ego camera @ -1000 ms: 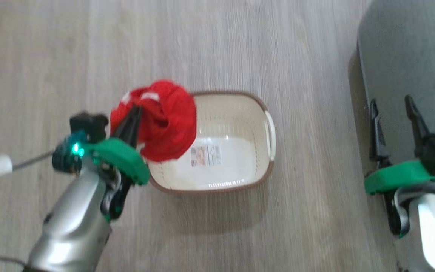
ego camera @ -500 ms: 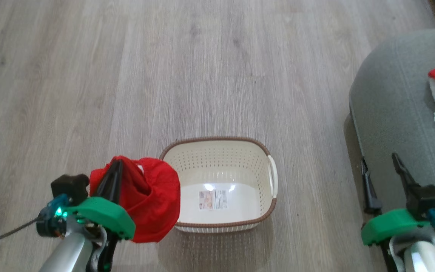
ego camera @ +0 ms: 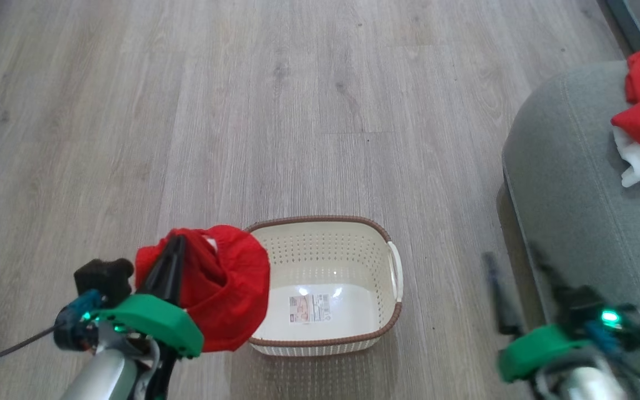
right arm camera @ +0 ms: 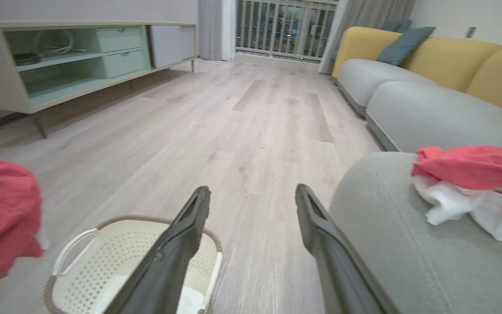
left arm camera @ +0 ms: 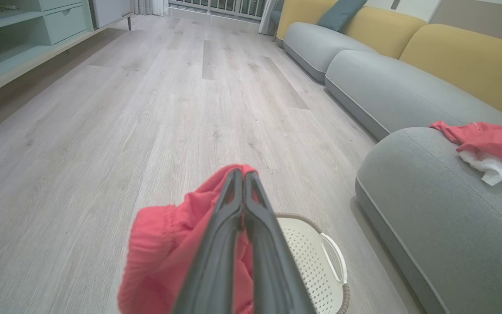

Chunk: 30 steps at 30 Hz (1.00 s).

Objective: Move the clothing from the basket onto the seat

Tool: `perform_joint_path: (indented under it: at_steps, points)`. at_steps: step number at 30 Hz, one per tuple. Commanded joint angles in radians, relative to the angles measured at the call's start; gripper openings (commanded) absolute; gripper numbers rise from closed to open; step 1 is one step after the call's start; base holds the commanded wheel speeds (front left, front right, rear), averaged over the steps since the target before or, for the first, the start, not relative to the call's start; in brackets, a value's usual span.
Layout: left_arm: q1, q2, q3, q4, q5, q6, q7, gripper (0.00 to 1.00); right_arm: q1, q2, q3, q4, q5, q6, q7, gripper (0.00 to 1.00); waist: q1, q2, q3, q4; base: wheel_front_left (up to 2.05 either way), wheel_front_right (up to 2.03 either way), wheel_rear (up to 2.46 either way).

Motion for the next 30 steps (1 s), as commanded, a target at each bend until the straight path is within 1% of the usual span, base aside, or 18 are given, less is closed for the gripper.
perform_joint_path:
  at_steps: [1,5,6,7,11,14,16,18,23,24,25,26,30]
  points:
    - [-0.055,0.026,0.028,-0.046,0.003,-0.001,0.004,0.00,-0.061,-0.025,0.088,-0.025,0.023,0.000,-0.006,1.00,0.0001,-0.0001,0.001,0.000,0.00,0.00,0.00]
    - [-0.097,0.015,-0.012,-0.081,0.022,-0.018,0.028,0.00,-0.134,-0.074,0.299,0.004,0.092,0.000,-0.006,1.00,0.0001,-0.0001,0.005,0.004,0.00,0.00,0.00]
    - [-0.097,0.015,-0.012,-0.081,0.022,-0.018,0.028,0.00,-0.134,-0.074,0.299,0.004,0.092,0.000,-0.006,1.00,0.0001,-0.0001,0.005,0.004,0.00,0.00,0.00]
    - [-0.111,0.010,-0.024,-0.091,0.027,-0.024,0.036,0.00,-0.159,-0.087,0.349,0.012,0.110,0.000,-0.006,1.00,0.0001,-0.0001,0.006,0.007,0.00,0.00,0.00]
    - [-0.170,-0.013,-0.080,-0.137,0.048,-0.049,0.074,0.00,-0.268,-0.127,0.552,0.047,0.208,0.000,-0.006,1.00,0.0001,-0.0001,0.007,0.023,0.00,0.00,0.00]
    - [-0.218,-0.042,-0.128,-0.166,0.061,-0.075,0.100,0.00,-0.354,-0.155,0.676,0.068,0.288,0.000,-0.006,1.00,0.0001,-0.0001,0.006,0.041,0.00,0.00,0.00]
    - [-0.244,-0.061,-0.159,-0.179,0.069,-0.089,0.119,0.00,-0.412,-0.169,0.727,0.079,0.320,0.000,-0.006,1.00,0.0001,-0.0001,0.007,0.048,0.00,0.00,0.00]
    - [-0.266,-0.077,-0.187,-0.192,0.077,-0.102,0.135,0.00,-0.466,-0.177,0.756,0.091,0.332,0.000,-0.006,1.00,0.0001,-0.0001,0.008,0.052,0.00,0.00,0.00]
    - [-0.302,-0.120,-0.249,-0.246,0.079,-0.138,0.159,0.00,-0.558,-0.181,0.830,0.157,0.360,0.000,-0.006,1.00,0.0001,-0.0001,0.009,0.057,0.00,0.00,0.00]
    - [-0.305,-0.128,-0.262,-0.257,0.077,-0.145,0.163,0.00,-0.570,-0.181,0.848,0.176,0.374,0.000,-0.006,0.92,0.0001,-0.0001,0.008,0.058,0.00,0.00,0.00]
    - [-0.306,-0.136,-0.272,-0.265,0.073,-0.150,0.167,0.00,-0.579,-0.179,0.863,0.190,0.393,0.000,-0.006,0.13,0.0001,-0.0001,0.007,0.060,0.00,0.00,0.00]
    - [-0.308,-0.142,-0.280,-0.271,0.072,-0.152,0.170,0.00,-0.587,-0.179,0.877,0.197,0.412,0.000,-0.006,0.00,0.0001,-0.0001,0.008,0.062,0.00,0.00,0.00]
    - [-0.306,-0.147,-0.278,-0.274,0.074,-0.141,0.164,0.00,-0.605,-0.185,0.876,0.196,0.466,0.000,-0.006,0.00,0.0001,-0.0001,0.018,0.050,0.00,0.00,0.00]
